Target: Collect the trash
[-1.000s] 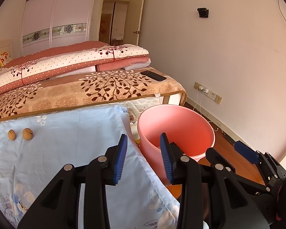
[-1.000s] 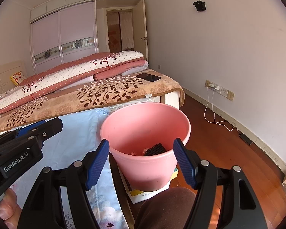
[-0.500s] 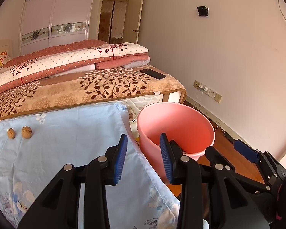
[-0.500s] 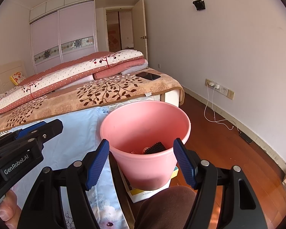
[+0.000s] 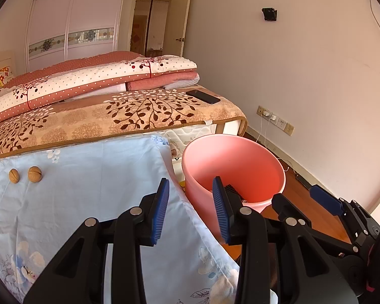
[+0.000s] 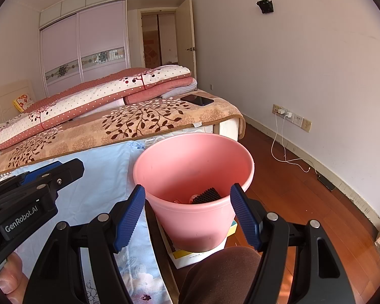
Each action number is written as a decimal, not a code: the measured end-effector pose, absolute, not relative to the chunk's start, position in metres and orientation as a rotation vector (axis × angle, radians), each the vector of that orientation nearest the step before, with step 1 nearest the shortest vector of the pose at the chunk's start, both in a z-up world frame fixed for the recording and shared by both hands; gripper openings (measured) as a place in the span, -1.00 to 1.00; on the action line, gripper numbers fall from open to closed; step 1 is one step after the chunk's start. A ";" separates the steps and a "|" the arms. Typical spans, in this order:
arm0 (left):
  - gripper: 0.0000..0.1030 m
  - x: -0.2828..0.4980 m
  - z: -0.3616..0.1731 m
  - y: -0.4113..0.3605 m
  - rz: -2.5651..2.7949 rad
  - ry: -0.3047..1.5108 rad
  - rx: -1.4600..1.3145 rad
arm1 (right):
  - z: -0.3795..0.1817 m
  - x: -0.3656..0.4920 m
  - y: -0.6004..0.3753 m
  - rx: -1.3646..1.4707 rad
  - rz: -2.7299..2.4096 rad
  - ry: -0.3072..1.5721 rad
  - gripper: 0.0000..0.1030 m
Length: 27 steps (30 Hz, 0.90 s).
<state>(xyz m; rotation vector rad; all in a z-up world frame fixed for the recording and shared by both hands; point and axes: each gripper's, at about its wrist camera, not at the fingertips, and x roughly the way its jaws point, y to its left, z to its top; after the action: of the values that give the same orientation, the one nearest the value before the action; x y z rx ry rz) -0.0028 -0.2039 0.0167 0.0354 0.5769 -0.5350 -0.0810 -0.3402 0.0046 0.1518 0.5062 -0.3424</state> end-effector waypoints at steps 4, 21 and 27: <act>-0.30 -0.003 0.016 -0.204 -0.536 0.578 0.035 | 0.004 -0.081 -0.340 0.151 -0.342 0.508 0.33; -0.30 -0.006 0.015 -0.203 -0.532 0.575 0.036 | 0.004 -0.078 -0.338 0.145 -0.339 0.513 0.33; -0.30 -0.004 0.015 -0.202 -0.531 0.589 0.030 | 0.004 -0.078 -0.338 0.143 -0.339 0.514 0.33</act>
<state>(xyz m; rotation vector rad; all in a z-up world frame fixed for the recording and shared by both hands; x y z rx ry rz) -0.0044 -0.2020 0.0150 0.0295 0.5890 -0.5311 -0.0784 -0.3383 0.0042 0.1431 0.5144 -0.3388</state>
